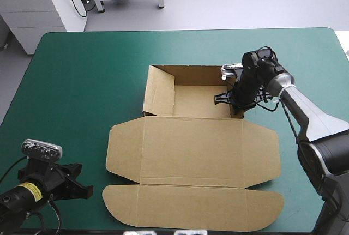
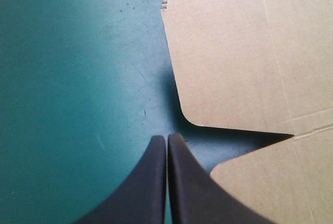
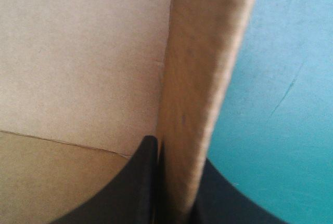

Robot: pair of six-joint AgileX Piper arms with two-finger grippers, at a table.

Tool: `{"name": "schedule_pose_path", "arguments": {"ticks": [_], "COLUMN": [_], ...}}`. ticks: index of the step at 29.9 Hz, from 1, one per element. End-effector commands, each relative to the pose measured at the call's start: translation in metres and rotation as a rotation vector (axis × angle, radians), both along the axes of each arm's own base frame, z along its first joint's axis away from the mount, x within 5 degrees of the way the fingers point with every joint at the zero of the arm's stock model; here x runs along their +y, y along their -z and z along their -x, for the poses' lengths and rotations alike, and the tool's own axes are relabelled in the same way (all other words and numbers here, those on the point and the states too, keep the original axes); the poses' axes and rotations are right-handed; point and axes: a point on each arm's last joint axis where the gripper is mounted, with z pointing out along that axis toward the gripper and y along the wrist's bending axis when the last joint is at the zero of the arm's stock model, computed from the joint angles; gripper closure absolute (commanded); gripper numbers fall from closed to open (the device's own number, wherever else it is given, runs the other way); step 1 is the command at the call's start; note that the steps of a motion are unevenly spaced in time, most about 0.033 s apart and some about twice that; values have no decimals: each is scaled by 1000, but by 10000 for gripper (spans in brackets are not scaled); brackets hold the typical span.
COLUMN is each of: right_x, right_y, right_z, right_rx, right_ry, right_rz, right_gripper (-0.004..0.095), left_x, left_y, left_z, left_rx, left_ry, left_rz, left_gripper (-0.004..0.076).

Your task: Fold the box

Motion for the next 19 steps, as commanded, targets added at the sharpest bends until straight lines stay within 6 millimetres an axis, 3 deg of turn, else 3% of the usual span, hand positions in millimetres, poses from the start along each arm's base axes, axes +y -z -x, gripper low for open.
{"name": "schedule_pose_path", "arguments": {"ticks": [1, 5, 8, 12, 13, 19], "right_x": [-6, -20, -47, -100, -120, -210], "right_y": [-26, -59, -96, -135, -142, -154], "right_z": [6, 5, 4, 9, 11, 20], "right_rx": [-52, -161, -281, -412, -434, -502], "right_ry": [-36, -8, 41, 147, 196, 416], "right_rz": [1, -2, 0, 58, 87, 224], "right_gripper": [927, 928, 928, 928, 928, 928], "left_x": [0, 3, 3, 3, 3, 2], "left_y": [-5, -4, -4, -4, -4, -4], "left_z": [3, 9, 11, 11, 11, 11], "left_rx": [-117, -165, -175, -175, -178, -173], "left_ry": [0, 0, 0, 0, 3, 7], "left_rz": [82, 104, 108, 108, 105, 122], "left_gripper": [732, 732, 732, 732, 732, 732]}}
